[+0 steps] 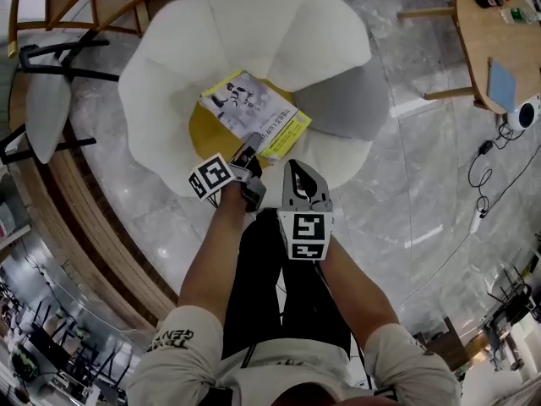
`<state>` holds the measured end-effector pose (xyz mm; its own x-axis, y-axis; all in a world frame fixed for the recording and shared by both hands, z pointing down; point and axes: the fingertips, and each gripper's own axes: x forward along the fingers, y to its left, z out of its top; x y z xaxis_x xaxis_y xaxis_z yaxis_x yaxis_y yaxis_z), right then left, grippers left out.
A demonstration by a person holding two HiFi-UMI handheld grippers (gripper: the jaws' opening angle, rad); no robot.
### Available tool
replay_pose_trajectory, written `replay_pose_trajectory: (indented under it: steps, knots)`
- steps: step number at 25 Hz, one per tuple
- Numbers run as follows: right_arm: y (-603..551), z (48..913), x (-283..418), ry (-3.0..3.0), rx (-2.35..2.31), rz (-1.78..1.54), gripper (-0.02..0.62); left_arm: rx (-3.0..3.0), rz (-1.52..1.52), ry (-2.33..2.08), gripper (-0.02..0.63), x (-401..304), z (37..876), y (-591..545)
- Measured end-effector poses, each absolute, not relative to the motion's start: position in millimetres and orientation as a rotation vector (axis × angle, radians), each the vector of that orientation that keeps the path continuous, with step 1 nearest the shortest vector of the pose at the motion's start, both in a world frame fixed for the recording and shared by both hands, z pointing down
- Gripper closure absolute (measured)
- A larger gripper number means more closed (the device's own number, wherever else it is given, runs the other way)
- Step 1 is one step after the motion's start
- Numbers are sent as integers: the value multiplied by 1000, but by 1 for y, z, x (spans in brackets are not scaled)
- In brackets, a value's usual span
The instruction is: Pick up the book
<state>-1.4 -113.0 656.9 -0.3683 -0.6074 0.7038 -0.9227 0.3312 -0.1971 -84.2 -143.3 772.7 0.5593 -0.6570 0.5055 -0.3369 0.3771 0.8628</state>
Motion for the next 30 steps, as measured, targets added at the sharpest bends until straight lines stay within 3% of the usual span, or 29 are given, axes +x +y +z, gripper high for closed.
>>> replay_pose_trajectory:
  steps: [13,30]
  knots:
    - [-161,485,2,-2246,1498,864,569,1430,-570,-994,528,-104,514,-161]
    - [-161,207,19,-2532,1577,436,571,1678,-775,-907,528,-105,235,-131]
